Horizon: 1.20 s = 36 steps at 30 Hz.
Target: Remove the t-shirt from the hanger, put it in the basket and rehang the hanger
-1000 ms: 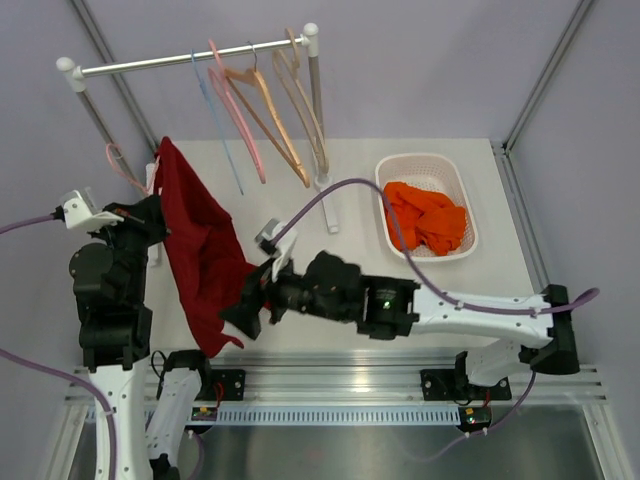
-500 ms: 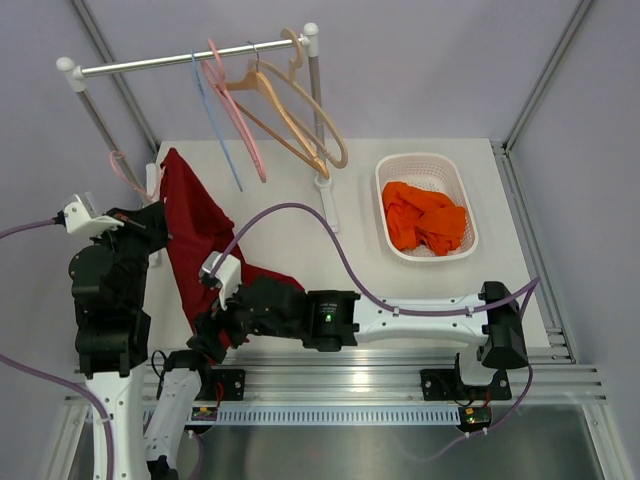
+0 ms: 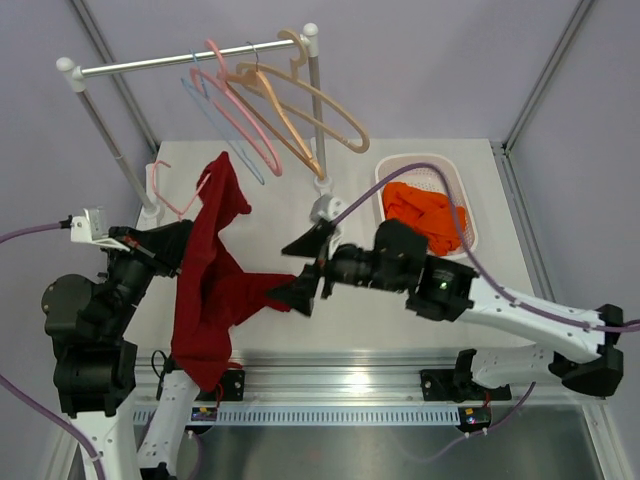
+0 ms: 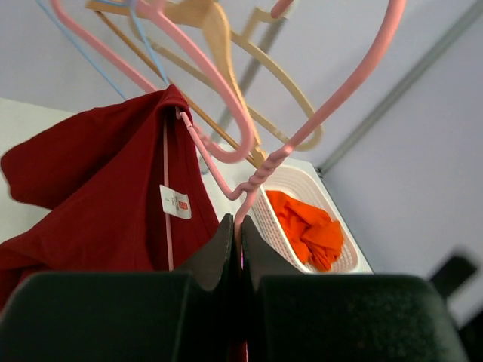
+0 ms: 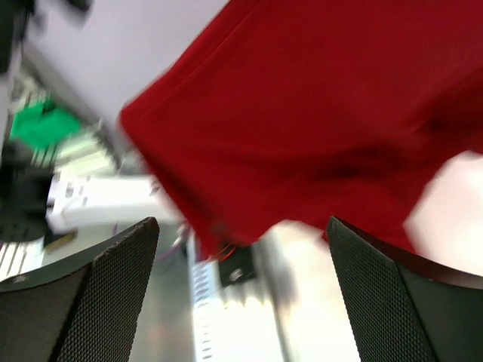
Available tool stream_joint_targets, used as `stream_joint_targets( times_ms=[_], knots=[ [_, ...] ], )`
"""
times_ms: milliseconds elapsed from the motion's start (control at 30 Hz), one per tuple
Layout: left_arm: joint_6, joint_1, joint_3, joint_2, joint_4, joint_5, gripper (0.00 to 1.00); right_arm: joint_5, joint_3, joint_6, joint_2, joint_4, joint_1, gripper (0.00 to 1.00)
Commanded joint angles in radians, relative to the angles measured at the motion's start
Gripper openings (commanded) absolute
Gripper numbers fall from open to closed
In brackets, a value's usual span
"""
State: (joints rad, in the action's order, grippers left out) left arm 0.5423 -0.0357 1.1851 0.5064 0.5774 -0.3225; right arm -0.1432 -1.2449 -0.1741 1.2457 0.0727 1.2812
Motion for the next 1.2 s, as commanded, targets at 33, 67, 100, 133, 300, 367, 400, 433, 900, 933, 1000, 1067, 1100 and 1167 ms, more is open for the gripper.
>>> stream_joint_targets(
  times_ms=[33, 67, 100, 133, 300, 367, 400, 433, 900, 933, 1000, 1067, 1100, 1167],
  knots=[
    [-0.039, 0.007, 0.083, -0.057, 0.085, -0.231, 0.0, -0.119, 0.001, 0.111, -0.072, 0.015, -0.126, 0.99],
    [-0.041, 0.028, 0.088, -0.069, 0.097, -0.249, 0.0, -0.128, -0.004, 0.117, -0.075, 0.018, -0.179, 0.99],
    [-0.038, 0.048, 0.084, -0.075, 0.101, -0.274, 0.0, -0.146, -0.007, 0.119, -0.075, 0.012, -0.21, 1.0],
    [-0.045, 0.074, 0.081, -0.081, 0.099, -0.32, 0.0, -0.189, -0.008, 0.137, -0.074, 0.012, -0.268, 1.0],
    [-0.053, 0.12, 0.099, -0.068, 0.098, -0.427, 0.0, -0.323, -0.054, 0.171, 0.006, 0.047, -0.393, 0.99],
    [-0.051, 0.138, 0.122, -0.059, 0.098, -0.463, 0.0, -0.299, -0.082, 0.214, 0.03, 0.075, -0.398, 1.0],
    [-0.051, 0.145, 0.149, -0.052, 0.096, -0.464, 0.0, -0.265, -0.08, 0.223, 0.041, 0.072, -0.408, 0.99],
    [-0.051, 0.151, 0.165, -0.049, 0.098, -0.467, 0.0, -0.262, -0.073, 0.219, 0.041, 0.047, -0.419, 0.99],
    [-0.022, 0.192, 0.191, -0.048, 0.056, -0.523, 0.0, -0.245, 0.078, 0.113, 0.017, -0.152, -0.508, 0.97],
    [-0.019, 0.194, 0.191, -0.048, 0.058, -0.524, 0.0, -0.249, 0.076, 0.102, 0.018, -0.165, -0.51, 0.98],
    [-0.025, 0.194, 0.183, -0.048, 0.058, -0.52, 0.0, -0.265, 0.078, 0.117, -0.011, -0.14, -0.508, 0.99],
    [-0.028, 0.195, 0.176, -0.045, 0.056, -0.513, 0.0, -0.263, 0.097, 0.143, -0.084, -0.082, -0.51, 0.99],
    [-0.027, 0.195, 0.174, -0.04, 0.056, -0.513, 0.0, -0.262, 0.102, 0.171, -0.112, -0.021, -0.508, 1.0],
    [-0.028, 0.195, 0.176, -0.04, 0.055, -0.517, 0.0, -0.228, 0.16, 0.218, -0.207, 0.056, -0.51, 0.99]
  ],
)
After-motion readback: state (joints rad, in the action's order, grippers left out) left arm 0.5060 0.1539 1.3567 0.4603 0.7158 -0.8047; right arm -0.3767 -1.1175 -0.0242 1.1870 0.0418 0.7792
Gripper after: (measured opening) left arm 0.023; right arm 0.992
